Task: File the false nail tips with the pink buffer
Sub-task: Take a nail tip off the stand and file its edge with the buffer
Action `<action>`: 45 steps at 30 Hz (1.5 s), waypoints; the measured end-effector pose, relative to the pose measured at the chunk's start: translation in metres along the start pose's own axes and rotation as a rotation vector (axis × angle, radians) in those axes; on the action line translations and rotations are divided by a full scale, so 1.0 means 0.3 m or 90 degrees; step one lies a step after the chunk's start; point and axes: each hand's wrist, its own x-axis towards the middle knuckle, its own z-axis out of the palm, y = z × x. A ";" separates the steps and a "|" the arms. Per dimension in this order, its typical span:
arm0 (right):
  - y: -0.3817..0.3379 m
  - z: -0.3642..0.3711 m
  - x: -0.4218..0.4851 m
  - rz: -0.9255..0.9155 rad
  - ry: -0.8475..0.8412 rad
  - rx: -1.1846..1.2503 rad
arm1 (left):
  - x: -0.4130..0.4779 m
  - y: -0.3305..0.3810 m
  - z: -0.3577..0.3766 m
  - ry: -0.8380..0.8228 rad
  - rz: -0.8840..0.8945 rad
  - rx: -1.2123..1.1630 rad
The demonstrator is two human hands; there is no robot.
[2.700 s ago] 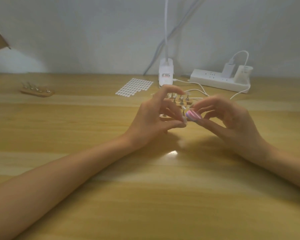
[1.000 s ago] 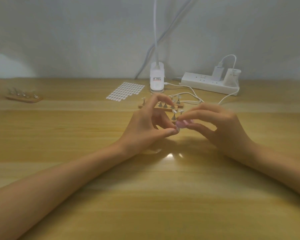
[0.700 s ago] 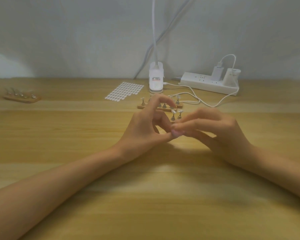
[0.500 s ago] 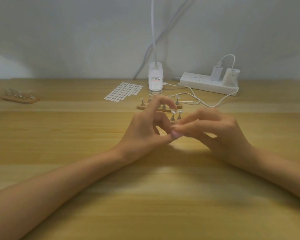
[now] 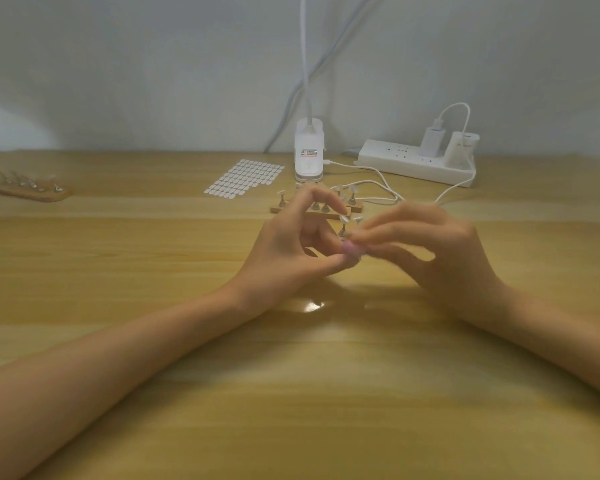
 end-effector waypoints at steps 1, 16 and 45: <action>-0.001 -0.003 0.000 0.013 0.006 0.005 | 0.000 0.001 -0.001 0.001 -0.001 -0.006; 0.000 0.000 -0.001 0.018 0.008 0.025 | 0.008 -0.003 -0.005 -0.013 -0.014 -0.037; -0.001 -0.008 -0.005 0.005 0.003 0.001 | 0.003 0.001 -0.002 -0.024 -0.008 -0.050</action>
